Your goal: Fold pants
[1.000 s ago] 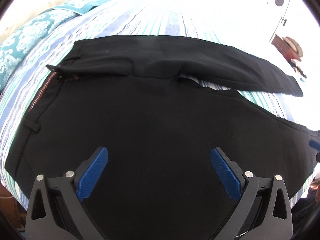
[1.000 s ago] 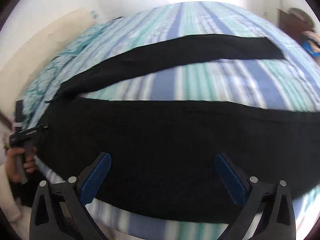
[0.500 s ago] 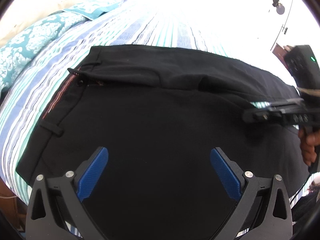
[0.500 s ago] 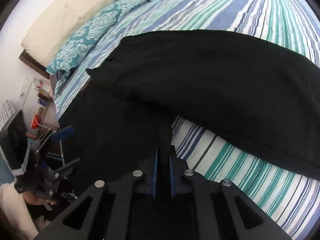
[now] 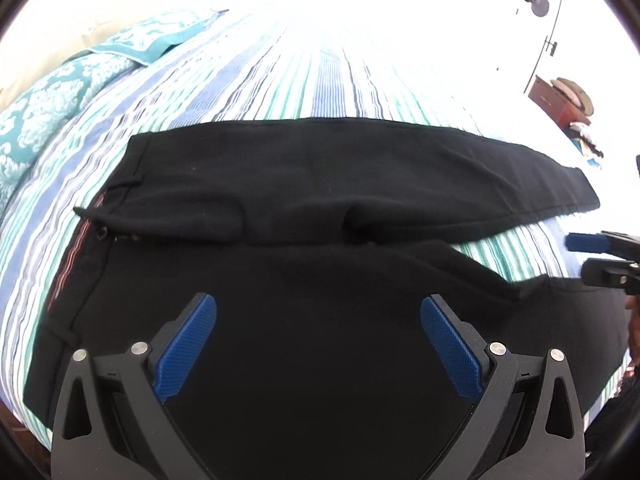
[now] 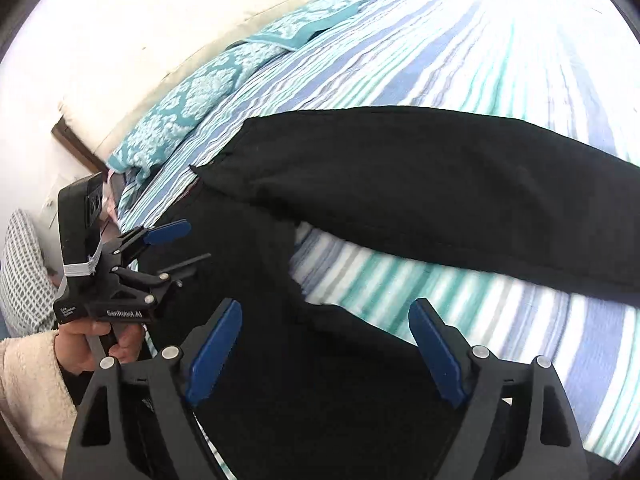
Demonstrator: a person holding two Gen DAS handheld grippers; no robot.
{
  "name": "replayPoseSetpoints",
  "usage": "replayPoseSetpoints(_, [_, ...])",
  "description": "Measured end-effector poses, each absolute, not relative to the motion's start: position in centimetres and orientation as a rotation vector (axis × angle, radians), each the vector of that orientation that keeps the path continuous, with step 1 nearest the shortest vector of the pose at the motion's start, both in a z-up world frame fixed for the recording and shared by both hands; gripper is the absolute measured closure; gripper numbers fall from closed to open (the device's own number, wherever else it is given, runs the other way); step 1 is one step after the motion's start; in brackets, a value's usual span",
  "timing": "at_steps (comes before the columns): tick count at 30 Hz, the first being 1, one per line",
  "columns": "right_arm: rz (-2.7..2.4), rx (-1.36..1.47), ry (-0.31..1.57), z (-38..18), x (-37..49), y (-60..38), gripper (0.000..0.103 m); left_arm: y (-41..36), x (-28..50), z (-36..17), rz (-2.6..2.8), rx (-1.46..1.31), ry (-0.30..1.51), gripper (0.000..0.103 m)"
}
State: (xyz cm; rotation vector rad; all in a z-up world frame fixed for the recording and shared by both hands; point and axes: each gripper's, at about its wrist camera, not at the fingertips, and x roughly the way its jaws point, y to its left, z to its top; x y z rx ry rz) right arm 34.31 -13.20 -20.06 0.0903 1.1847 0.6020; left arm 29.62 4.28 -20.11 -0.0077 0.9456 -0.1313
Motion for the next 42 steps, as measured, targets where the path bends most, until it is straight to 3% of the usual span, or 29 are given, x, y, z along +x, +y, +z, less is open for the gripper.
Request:
replayPoseSetpoints(8, [0.252, 0.19, 1.151, -18.6, 32.4, -29.0, 0.018, -0.5, 35.6, -24.0, -0.017, 0.167, 1.048, 0.0])
replayPoseSetpoints(14, [-0.026, 0.235, 1.11, -15.6, 34.4, -43.7, 0.018, 0.3, 33.2, -18.6, -0.191, 0.059, 0.981, 0.001])
replayPoseSetpoints(18, [-0.185, 0.262, 1.101, -14.6, 39.5, -53.0, 0.018, 0.5, 33.9, -16.8, -0.16, 0.048, 0.946, 0.001])
replayPoseSetpoints(24, [-0.294, 0.163, 1.182, -17.9, 48.7, -60.2, 0.019, 2.0, 35.1, -16.5, -0.096, -0.066, 0.939, 0.001])
replayPoseSetpoints(28, [-0.317, 0.121, 1.189, -20.5, 53.0, -61.5, 0.035, 2.4, 34.0, -17.2, -0.07, -0.041, 0.965, 0.001])
replayPoseSetpoints(29, [-0.329, 0.137, 1.192, -21.2, 53.5, -61.9, 0.054, 2.5, 33.8, -17.4, -0.063, -0.031, 0.969, 0.001])
replayPoseSetpoints(30, [-0.321, 0.171, 1.2, -21.7, 53.8, -62.3, 0.067, 2.5, 33.5, -17.5, -0.054, -0.022, 0.973, 0.001])
replayPoseSetpoints(31, [-0.309, 0.181, 1.189, -21.8, 53.8, -62.2, 0.088, 2.6, 33.3, -17.7, -0.044, -0.018, 0.976, 0.001])
replayPoseSetpoints(36, [-0.132, 0.092, 1.0, -14.4, 49.5, -56.8, 0.09, 2.7, 32.4, -16.9, -0.062, -0.08, 0.972, 0.001])
replayPoseSetpoints(42, [0.128, -0.054, 0.91, -4.9, 33.3, -45.9, 0.091, 1.3, 29.2, -14.2, -0.131, -0.093, 0.931, 0.001])
